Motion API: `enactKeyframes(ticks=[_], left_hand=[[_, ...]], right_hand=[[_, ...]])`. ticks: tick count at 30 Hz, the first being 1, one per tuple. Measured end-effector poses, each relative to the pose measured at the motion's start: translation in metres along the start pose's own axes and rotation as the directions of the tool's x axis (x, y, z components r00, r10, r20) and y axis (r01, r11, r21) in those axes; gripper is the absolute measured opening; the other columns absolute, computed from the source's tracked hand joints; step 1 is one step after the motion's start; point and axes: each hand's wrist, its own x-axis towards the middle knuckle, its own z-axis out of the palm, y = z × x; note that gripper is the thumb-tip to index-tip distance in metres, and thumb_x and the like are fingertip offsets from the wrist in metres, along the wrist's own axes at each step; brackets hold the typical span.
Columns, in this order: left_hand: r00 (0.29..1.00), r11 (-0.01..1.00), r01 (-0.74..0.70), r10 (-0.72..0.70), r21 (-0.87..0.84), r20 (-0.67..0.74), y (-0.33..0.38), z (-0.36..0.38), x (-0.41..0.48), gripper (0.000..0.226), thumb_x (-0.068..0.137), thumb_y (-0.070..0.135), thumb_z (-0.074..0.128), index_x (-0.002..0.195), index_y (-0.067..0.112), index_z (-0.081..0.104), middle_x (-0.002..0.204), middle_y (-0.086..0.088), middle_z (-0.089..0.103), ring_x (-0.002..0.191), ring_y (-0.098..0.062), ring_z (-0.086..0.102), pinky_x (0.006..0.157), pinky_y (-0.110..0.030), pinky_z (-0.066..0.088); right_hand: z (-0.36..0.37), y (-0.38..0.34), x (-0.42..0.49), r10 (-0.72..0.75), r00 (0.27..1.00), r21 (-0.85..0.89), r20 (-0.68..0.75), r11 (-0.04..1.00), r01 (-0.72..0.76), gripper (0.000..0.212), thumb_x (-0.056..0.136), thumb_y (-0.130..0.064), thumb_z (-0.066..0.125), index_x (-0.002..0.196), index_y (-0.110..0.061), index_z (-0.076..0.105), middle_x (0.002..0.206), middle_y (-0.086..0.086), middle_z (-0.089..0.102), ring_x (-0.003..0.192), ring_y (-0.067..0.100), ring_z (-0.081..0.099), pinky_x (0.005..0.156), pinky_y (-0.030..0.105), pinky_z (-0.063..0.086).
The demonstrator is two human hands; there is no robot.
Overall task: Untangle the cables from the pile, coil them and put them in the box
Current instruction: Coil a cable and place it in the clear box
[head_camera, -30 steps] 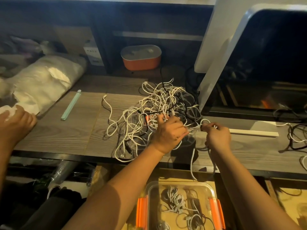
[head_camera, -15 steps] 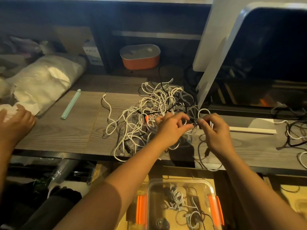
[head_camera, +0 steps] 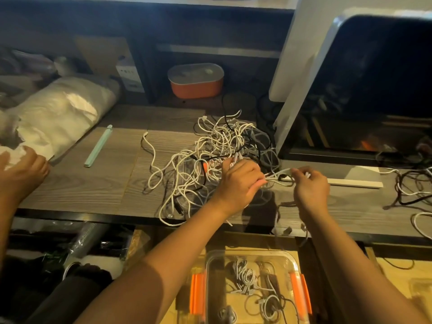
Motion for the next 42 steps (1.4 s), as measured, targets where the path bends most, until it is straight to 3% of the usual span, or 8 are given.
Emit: enactKeyframes(ticks=[5,11,15,19,25,31,39,42], left_hand=[[0.983,0.981,-0.015,-0.022,0.196,0.184,-0.026,-0.009,-0.022,0.015,0.084,0.029,0.059,0.080,0.020,0.070,0.090,0.005,0.064,0.096,-0.012,0.055,0.103,-0.046,0.018],[0.897,0.911,0.127,-0.274,0.392,0.347,-0.004,-0.009,-0.007,0.025,0.086,0.045,0.057,0.092,0.027,0.073,0.112,0.012,0.061,0.122,-0.014,0.039,0.107,-0.050,-0.004],[0.876,0.877,0.317,-0.417,0.361,0.243,0.013,-0.011,0.010,0.030,0.085,0.050,0.055,0.098,0.023,0.061,0.105,0.007,0.060,0.119,-0.016,0.039,0.109,-0.046,0.002],[0.777,0.791,0.612,-0.594,-0.026,0.210,0.015,-0.001,0.014,0.024,0.088,0.044,0.051,0.097,0.022,0.054,0.114,-0.003,0.053,0.117,-0.024,0.033,0.108,-0.046,0.021],[0.887,0.855,0.444,-0.461,0.268,0.002,-0.001,0.013,0.008,0.014,0.083,0.031,0.067,0.086,0.018,0.068,0.100,-0.005,0.058,0.108,-0.028,0.048,0.108,-0.049,0.016],[0.860,0.863,0.376,-0.461,0.337,0.219,0.019,-0.015,0.024,0.023,0.093,0.031,0.052,0.113,0.027,0.062,0.137,0.006,0.042,0.134,-0.015,0.027,0.112,-0.053,-0.005],[0.802,0.748,0.573,-0.426,-0.335,0.419,0.040,-0.053,0.018,0.021,0.094,0.030,0.053,0.111,0.024,0.065,0.110,0.007,0.063,0.101,-0.008,0.056,0.089,-0.031,0.046],[0.735,0.743,0.606,-0.387,-0.285,0.556,0.040,-0.059,0.011,0.016,0.092,0.034,0.056,0.103,0.026,0.065,0.096,0.004,0.067,0.081,-0.006,0.058,0.075,-0.027,0.047]], right_hand=[[-0.030,-0.003,0.023,0.048,0.992,0.045,0.115,0.998,-0.054,0.016,0.097,-0.026,0.051,0.096,-0.013,0.061,0.072,0.003,0.047,0.061,0.015,0.040,0.052,0.027,0.032],[-0.024,-0.025,-0.014,-0.139,0.944,0.150,0.300,0.984,0.097,0.024,0.098,-0.018,0.047,0.075,-0.014,0.054,0.110,-0.015,0.057,0.092,0.005,0.054,0.061,0.025,0.038],[-0.026,-0.039,-0.036,-0.205,0.909,0.312,0.364,0.946,0.088,0.023,0.097,-0.019,0.048,0.074,-0.013,0.048,0.111,-0.018,0.066,0.092,0.001,0.064,0.058,0.021,0.045],[-0.025,-0.053,-0.055,-0.220,0.889,0.553,0.403,0.832,-0.045,0.024,0.099,-0.019,0.039,0.078,-0.014,0.050,0.091,0.003,0.072,0.088,0.018,0.069,0.070,0.031,0.056],[-0.037,-0.056,-0.051,-0.190,0.943,0.401,0.272,0.913,0.069,0.014,0.099,-0.024,0.043,0.087,-0.020,0.050,0.073,0.000,0.051,0.062,0.013,0.048,0.055,0.024,0.044],[-0.042,-0.046,-0.048,-0.214,0.915,0.404,0.341,0.913,0.063,0.020,0.098,-0.024,0.045,0.083,-0.020,0.057,0.087,0.002,0.063,0.089,0.023,0.061,0.083,0.036,0.052],[-0.043,-0.039,-0.054,-0.278,0.860,0.398,0.428,0.912,0.097,0.016,0.095,-0.026,0.047,0.085,-0.022,0.059,0.071,-0.006,0.062,0.055,0.009,0.045,0.050,0.020,0.036],[-0.044,-0.038,-0.055,-0.281,0.839,0.452,0.466,0.890,0.048,0.015,0.096,-0.022,0.047,0.087,-0.020,0.059,0.074,-0.003,0.066,0.053,0.007,0.047,0.046,0.017,0.037]])
